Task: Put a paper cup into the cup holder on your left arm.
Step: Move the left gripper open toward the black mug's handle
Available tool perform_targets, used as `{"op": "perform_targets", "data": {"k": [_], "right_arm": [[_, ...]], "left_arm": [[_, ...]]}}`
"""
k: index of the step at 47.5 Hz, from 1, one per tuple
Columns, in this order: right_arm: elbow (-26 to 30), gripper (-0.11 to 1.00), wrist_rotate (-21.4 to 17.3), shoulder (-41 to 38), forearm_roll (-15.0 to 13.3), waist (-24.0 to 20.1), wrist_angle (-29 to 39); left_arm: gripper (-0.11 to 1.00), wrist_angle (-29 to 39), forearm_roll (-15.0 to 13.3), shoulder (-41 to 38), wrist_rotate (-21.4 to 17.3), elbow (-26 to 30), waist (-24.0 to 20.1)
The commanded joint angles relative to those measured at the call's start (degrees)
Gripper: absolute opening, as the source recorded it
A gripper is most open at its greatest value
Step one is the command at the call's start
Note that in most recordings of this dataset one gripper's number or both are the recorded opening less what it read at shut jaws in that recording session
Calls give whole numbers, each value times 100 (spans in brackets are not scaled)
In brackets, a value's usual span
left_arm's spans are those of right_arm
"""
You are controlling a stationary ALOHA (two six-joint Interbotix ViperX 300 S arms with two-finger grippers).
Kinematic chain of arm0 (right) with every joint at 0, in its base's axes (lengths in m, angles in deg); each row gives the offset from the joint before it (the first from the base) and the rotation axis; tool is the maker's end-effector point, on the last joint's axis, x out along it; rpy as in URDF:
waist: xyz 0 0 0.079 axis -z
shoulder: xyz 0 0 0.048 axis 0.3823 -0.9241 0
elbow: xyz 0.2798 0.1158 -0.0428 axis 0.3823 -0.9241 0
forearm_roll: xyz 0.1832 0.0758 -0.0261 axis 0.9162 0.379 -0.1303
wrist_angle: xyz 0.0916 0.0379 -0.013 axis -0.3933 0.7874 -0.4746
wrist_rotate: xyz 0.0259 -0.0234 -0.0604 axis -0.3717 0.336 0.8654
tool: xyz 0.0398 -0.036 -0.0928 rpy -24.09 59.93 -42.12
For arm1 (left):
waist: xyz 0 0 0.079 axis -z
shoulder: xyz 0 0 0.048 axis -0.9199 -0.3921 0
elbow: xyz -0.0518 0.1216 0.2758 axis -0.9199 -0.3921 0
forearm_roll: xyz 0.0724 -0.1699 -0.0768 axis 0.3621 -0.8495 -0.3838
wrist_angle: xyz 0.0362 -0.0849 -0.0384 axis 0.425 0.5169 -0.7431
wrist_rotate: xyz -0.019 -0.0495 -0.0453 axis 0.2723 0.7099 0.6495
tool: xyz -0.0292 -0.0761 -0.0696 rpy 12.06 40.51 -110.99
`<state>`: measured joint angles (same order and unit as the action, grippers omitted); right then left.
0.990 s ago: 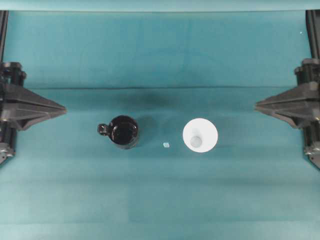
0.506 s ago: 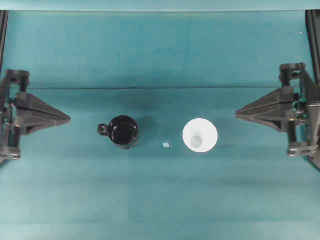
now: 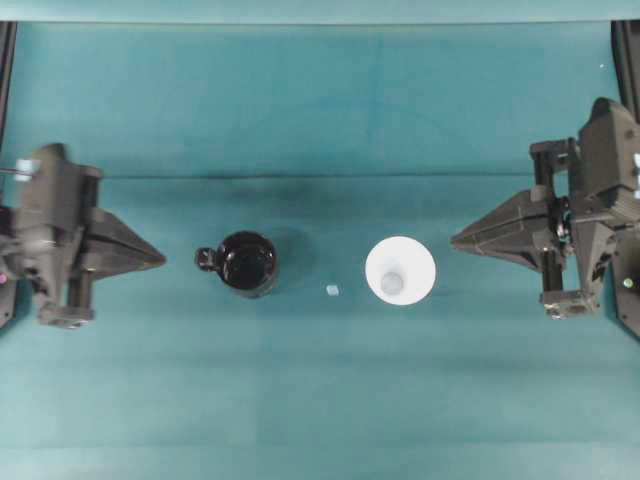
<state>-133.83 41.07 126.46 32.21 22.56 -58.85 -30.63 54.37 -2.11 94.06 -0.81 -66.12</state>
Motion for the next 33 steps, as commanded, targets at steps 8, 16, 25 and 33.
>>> {"op": "perform_targets", "data": {"k": [8, 16, 25, 33], "right_arm": [[176, -1, -62, -9, 9, -9, 62], [185, -1, -246, -9, 9, -9, 158], [176, -1, -308, -9, 0, -9, 237], [185, -1, -316, -9, 0, -9, 237]], "left_arm": [[3, -18, 18, -475, -79, 220, -9], [3, -18, 9, -475, -9, 193, -26], [3, -18, 9, -475, 9, 132, -114], [23, -53, 18, -501, -79, 79, -193]]}}
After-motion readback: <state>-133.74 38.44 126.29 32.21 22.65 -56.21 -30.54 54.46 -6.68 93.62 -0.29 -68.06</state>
